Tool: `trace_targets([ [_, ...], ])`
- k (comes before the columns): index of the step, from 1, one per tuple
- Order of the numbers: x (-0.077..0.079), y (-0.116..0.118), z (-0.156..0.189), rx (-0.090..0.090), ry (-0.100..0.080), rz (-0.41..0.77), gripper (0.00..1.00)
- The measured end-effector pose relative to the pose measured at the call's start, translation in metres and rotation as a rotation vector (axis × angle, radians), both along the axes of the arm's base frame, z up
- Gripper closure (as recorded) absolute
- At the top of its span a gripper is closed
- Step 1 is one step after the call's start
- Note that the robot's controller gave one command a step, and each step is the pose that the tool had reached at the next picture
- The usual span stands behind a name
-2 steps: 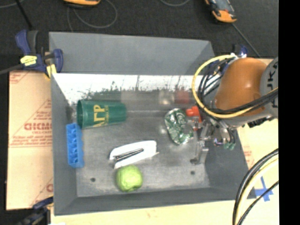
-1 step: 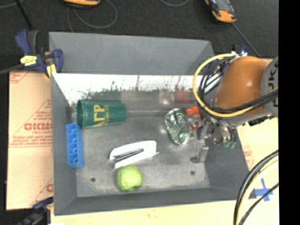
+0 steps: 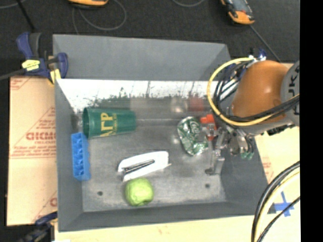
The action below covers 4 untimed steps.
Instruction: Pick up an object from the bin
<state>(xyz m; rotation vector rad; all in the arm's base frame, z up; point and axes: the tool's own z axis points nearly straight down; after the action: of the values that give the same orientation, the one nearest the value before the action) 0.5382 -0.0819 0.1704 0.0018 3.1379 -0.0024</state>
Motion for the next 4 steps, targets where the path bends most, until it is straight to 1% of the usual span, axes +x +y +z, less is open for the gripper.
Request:
trace_targets([
  [1, -0.003, 0.026, -0.034, 0.002, 0.013, 0.11, 0.0],
  [2, -0.02, 0.058, -0.03, 0.0, -0.007, 0.138, 0.0],
  [3, 0.002, 0.064, -0.053, 0.003, 0.001, -0.052, 0.0],
  [4, 0.006, 0.092, -0.077, 0.0, -0.001, 0.035, 0.0],
])
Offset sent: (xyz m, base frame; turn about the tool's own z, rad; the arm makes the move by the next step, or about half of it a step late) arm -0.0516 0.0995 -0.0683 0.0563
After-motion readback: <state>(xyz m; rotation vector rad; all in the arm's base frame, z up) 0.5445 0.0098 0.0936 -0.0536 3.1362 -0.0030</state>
